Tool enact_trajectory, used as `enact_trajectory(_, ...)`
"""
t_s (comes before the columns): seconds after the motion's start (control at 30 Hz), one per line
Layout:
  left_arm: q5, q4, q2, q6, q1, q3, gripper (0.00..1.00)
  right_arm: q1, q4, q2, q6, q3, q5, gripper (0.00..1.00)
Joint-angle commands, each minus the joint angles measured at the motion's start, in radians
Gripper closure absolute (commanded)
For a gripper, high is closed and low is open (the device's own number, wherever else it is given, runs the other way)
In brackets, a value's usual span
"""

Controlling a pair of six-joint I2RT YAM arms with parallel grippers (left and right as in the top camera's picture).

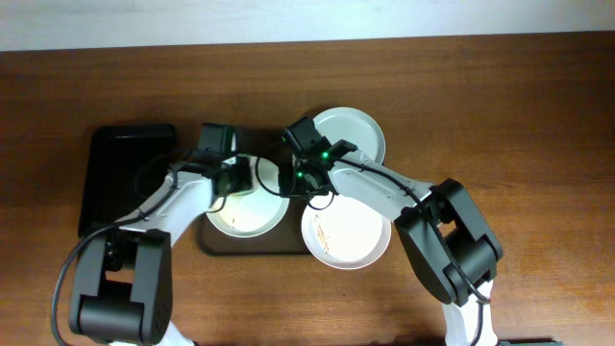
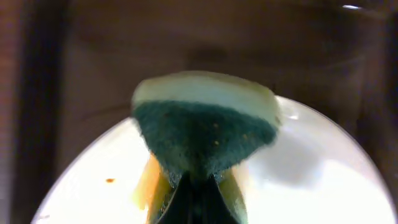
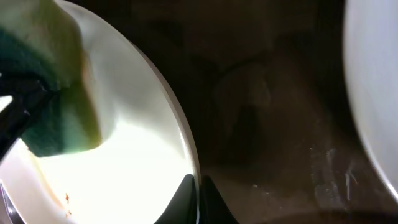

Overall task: Clean dirty plates on tray and stack at the side
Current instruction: 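Scrub the left white plate with the sponge in the left gripper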

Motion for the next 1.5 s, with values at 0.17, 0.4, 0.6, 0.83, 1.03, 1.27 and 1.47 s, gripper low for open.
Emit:
enact_trajectory(0.17,0.019,-0.291,0.024,-0.034,0.165,0.048,0.99,0.004,0.008,0.004,0.002,0.014,0.013,0.96)
enact_trajectory(0.4,0.248,-0.485,0.024,-0.003,0.164,0.109,0.99,0.004,0.007,0.004,0.002,0.014,0.010,0.96)
enact_trajectory(0.6,0.409,-0.432,0.024,0.013,0.164,0.109,0.99,0.004,0.007,0.004,0.001,0.014,0.002,0.96)
enact_trajectory(0.83,0.182,-0.288,0.051,-0.031,0.164,0.109,0.99,0.004,0.007,0.004,0.001,0.014,0.002,0.96)
enact_trajectory(1.03,-0.021,-0.216,0.082,-0.084,0.164,0.109,0.99,0.004,0.010,0.004,0.002,0.014,0.003,0.96)
enact_trajectory(1.27,0.204,-0.477,0.084,-0.030,0.164,0.109,0.99,0.004,0.015,0.004,0.001,0.014,0.002,0.96)
enact_trajectory(1.47,0.505,-0.401,0.084,0.027,0.151,0.109,1.00,0.004,0.018,0.004,0.001,0.014,-0.010,0.96)
